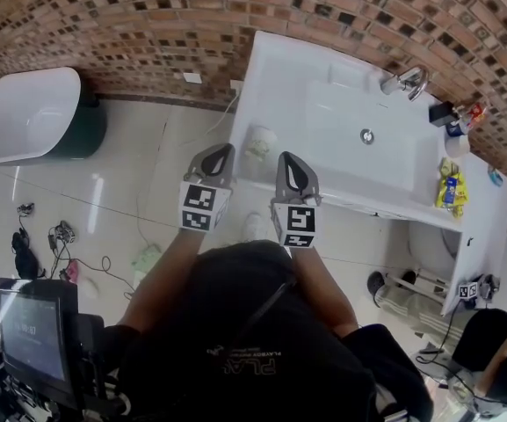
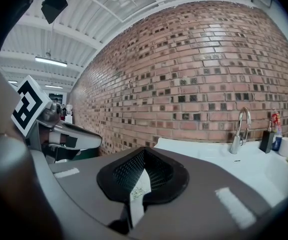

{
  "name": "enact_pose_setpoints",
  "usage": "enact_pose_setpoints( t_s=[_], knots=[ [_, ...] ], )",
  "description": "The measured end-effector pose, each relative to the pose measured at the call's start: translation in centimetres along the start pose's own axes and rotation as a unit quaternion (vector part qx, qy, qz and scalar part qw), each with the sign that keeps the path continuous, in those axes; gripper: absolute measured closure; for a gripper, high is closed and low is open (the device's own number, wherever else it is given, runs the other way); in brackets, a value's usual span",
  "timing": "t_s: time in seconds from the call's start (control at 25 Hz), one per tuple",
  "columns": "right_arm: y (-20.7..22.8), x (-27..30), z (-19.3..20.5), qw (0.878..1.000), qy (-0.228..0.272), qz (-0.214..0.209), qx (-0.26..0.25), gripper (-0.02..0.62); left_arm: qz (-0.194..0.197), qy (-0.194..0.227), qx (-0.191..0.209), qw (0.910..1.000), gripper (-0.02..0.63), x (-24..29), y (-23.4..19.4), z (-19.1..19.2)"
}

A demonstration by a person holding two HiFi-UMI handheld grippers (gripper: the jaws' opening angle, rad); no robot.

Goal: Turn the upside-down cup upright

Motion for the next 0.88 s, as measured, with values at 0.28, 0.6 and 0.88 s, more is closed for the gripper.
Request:
enact_pose_setpoints(
  t_s=[0.28, 0.6, 0.88],
  knots=[
    [1.1, 2.2, 1.6, 0.999, -0.044, -0.013, 0.023, 0.583, -0.010, -0.009, 0.009, 0.9999, 0.607, 1.5, -0.6, -0.9],
    [0.9, 5.4, 3.0, 0.992, -0.114, -0.031, 0.045, 0.581, -0.002, -0.021, 0.010, 0.9997, 0.607, 2.8, -2.2, -0.7],
    [0.7, 6.6, 2.6, 0.989, -0.139, -0.024, 0.048, 0.581, 0.019, -0.009, 0.010, 0.9997, 0.607, 4.1, -3.4, -1.9]
  ],
)
Point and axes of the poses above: the fingertips, and each gripper's own axes: x forward along the fingers, y to its right, z out of its underside, the point moved 4 cm from there along -x, backward along the fingers, and after that the axes turned 6 degrees about -y, right-handed, at the moved point
